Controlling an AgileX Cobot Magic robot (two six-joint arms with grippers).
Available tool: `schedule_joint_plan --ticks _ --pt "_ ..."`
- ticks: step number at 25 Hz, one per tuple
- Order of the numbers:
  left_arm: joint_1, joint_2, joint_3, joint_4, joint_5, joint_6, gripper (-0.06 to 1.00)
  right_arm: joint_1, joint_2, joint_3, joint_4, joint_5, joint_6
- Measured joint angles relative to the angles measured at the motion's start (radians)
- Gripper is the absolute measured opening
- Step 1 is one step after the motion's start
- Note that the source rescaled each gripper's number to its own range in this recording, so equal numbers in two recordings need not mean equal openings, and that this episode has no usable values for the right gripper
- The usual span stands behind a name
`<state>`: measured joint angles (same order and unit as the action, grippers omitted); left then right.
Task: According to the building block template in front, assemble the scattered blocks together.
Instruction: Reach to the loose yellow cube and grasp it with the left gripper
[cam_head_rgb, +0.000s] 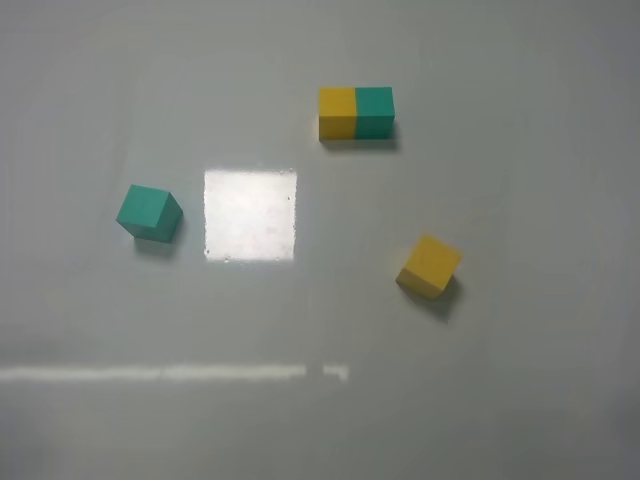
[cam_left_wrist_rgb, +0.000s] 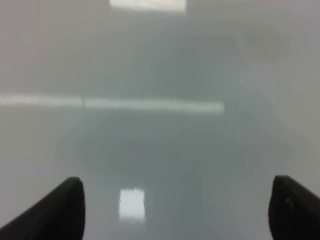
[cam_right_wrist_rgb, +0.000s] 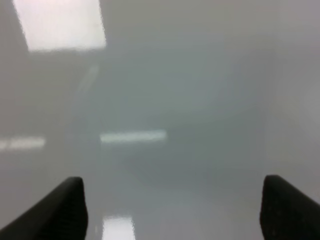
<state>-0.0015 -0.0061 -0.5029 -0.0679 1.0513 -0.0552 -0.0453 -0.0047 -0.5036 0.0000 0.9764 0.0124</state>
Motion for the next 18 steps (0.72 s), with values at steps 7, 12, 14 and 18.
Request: schedule_joint_plan --ticks 7,12,14,18 --pt "0.000 0.000 0.000 0.000 0.000 0.000 0.68 0.000 0.000 0.000 0.000 0.000 0.000" --pt "0.000 0.000 0.000 0.000 0.000 0.000 0.68 0.000 0.000 0.000 0.000 0.000 0.000" --pt "0.000 0.000 0.000 0.000 0.000 0.000 0.71 0.000 0.000 0.000 0.000 0.000 0.000" --pt "0.000 0.041 -0.045 0.001 0.049 0.000 0.92 0.000 0.000 0.000 0.000 0.000 0.000"
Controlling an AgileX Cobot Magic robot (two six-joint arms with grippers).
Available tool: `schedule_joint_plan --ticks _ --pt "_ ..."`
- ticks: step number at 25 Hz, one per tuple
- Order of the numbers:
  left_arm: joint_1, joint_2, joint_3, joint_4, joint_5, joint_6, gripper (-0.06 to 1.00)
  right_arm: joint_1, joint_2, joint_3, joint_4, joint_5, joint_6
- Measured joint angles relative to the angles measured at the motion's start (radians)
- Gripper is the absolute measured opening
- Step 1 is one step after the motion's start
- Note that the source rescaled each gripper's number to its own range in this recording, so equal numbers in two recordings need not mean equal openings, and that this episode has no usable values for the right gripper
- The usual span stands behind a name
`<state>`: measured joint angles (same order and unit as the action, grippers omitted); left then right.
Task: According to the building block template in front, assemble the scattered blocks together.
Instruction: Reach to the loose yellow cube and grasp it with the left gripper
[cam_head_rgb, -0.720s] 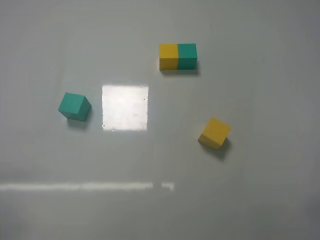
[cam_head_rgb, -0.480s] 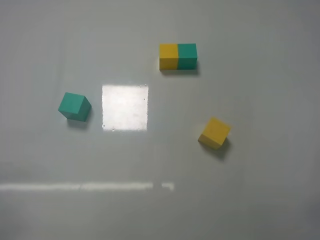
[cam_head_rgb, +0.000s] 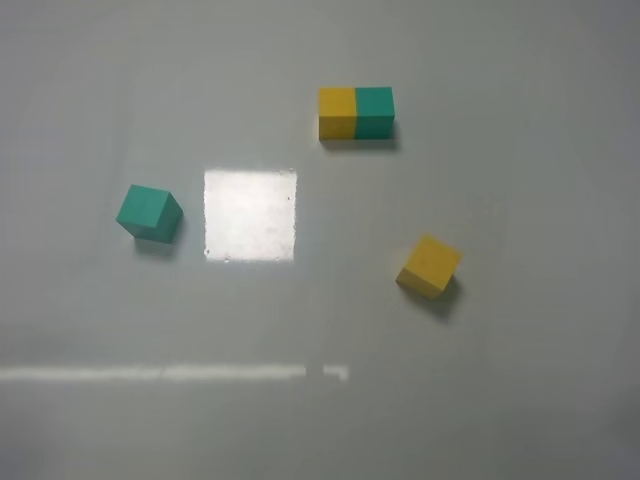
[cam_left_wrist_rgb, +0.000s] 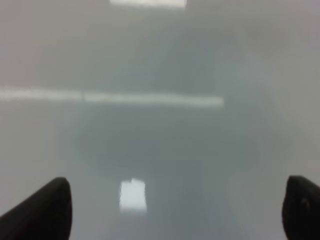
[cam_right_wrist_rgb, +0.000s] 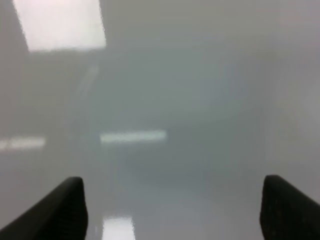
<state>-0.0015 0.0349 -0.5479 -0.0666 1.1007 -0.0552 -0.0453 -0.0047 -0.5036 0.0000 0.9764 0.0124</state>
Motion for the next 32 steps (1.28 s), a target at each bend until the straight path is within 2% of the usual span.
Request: schedule_joint_plan --ticks 5,14,17,20,23,28,30,32 --pt "0.000 0.199 -0.170 0.012 0.079 0.000 0.99 0.000 0.000 0.000 0.000 0.000 0.000" --pt "0.000 0.671 -0.636 0.018 0.120 0.046 0.99 0.000 0.000 0.000 0.000 0.000 0.000" --pt "0.000 0.798 -0.750 -0.030 0.119 0.066 0.99 0.000 0.000 0.000 0.000 0.000 0.000" --pt "-0.044 0.881 -0.804 -0.066 0.119 0.083 0.99 0.000 0.000 0.000 0.000 0.000 0.000" --pt "-0.185 0.944 -0.839 -0.020 0.121 0.040 1.00 0.000 0.000 0.000 0.000 0.000 0.000" --pt "-0.571 1.061 -0.905 0.234 0.125 -0.185 1.00 0.000 0.000 0.000 0.000 0.000 0.000" --pt "-0.707 1.140 -0.951 0.298 0.125 -0.263 1.00 0.000 0.000 0.000 0.000 0.000 0.000" --pt "-0.793 1.223 -1.003 0.317 0.124 -0.311 1.00 0.000 0.000 0.000 0.000 0.000 0.000"
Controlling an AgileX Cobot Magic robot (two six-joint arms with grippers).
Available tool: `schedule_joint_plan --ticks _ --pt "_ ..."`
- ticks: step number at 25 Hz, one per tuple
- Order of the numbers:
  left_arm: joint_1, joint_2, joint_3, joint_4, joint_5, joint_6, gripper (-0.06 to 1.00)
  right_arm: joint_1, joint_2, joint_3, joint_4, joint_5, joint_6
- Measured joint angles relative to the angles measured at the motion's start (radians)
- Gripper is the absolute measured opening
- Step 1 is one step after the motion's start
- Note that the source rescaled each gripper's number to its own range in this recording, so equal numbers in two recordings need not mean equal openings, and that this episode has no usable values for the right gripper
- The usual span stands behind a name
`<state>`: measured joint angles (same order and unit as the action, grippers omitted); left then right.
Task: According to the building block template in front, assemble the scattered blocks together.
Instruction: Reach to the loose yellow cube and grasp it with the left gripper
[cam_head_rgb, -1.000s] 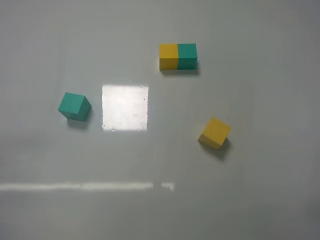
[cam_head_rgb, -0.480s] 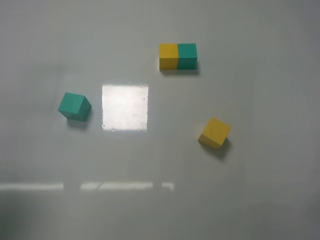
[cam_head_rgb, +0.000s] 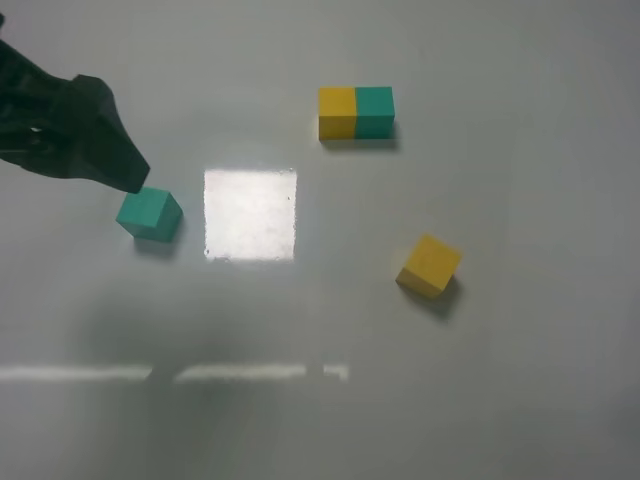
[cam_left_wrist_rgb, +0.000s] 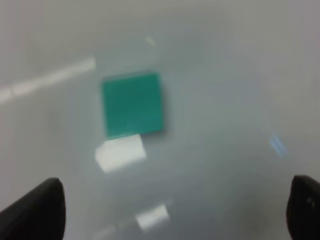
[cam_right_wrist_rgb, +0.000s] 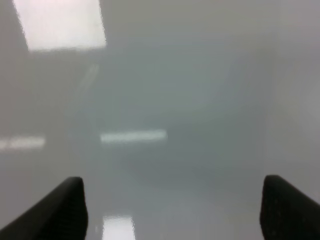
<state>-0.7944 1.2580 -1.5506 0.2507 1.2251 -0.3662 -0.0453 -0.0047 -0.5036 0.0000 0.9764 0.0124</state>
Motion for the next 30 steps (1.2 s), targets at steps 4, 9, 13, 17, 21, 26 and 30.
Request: schedule_joint_plan --ticks 4,9,13,17,21,26,30 --pt "-0.108 0.181 -0.129 0.016 0.000 -0.041 1.00 0.000 0.000 0.000 0.000 0.000 0.000" --pt "-0.224 0.410 -0.326 0.023 -0.001 -0.048 1.00 0.000 0.000 0.000 0.000 0.000 0.000" --pt "-0.288 0.569 -0.484 0.038 -0.001 -0.048 1.00 0.000 0.000 0.000 0.000 0.000 0.000" --pt "-0.327 0.679 -0.597 0.042 -0.002 -0.049 1.00 0.000 0.000 0.000 0.000 0.000 0.000" --pt "-0.347 0.738 -0.627 0.083 -0.002 -0.070 1.00 0.000 0.000 0.000 0.000 0.000 0.000" --pt "-0.352 0.781 -0.627 0.119 -0.002 -0.092 1.00 0.000 0.000 0.000 0.000 0.000 0.000" --pt "-0.352 0.798 -0.627 0.170 -0.002 -0.113 1.00 0.000 0.000 0.000 0.000 0.000 0.000"
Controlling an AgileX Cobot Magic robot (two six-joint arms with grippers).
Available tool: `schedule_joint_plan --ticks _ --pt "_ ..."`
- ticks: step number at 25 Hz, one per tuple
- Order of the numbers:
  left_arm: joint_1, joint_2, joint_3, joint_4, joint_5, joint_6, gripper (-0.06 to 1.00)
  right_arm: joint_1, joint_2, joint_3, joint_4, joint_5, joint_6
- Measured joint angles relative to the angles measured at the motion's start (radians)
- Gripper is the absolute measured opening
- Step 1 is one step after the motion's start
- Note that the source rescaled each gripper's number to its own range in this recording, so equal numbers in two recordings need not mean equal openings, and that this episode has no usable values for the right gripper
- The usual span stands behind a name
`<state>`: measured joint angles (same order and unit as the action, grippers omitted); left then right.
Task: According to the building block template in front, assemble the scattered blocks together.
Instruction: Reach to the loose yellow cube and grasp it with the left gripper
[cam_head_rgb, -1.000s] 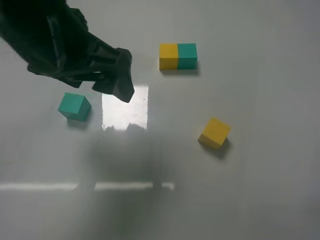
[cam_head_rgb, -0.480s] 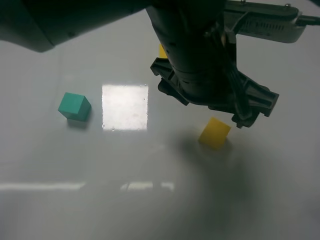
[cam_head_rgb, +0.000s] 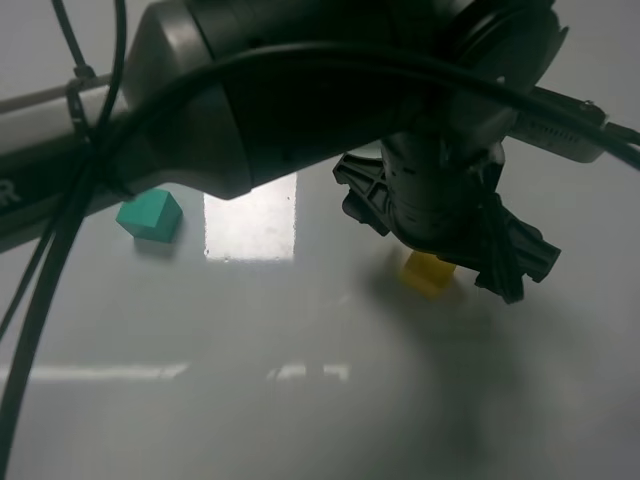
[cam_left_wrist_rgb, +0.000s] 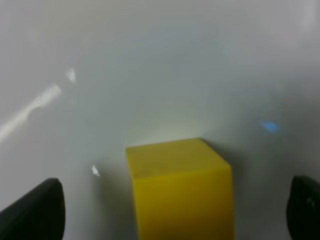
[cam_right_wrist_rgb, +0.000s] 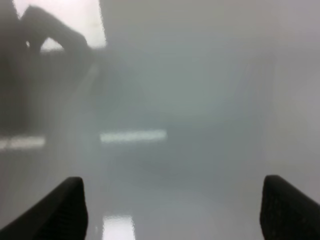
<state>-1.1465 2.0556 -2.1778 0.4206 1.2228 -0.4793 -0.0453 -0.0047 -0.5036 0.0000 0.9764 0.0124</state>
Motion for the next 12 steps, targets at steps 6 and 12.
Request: schedule_joint_plan --ticks 6,12 --pt "0.000 0.028 -0.002 0.022 -0.001 -0.014 1.00 0.000 0.000 0.000 0.000 0.000 0.000" --pt "0.000 0.055 -0.002 0.023 -0.001 -0.014 1.00 0.000 0.000 0.000 0.000 0.000 0.000"
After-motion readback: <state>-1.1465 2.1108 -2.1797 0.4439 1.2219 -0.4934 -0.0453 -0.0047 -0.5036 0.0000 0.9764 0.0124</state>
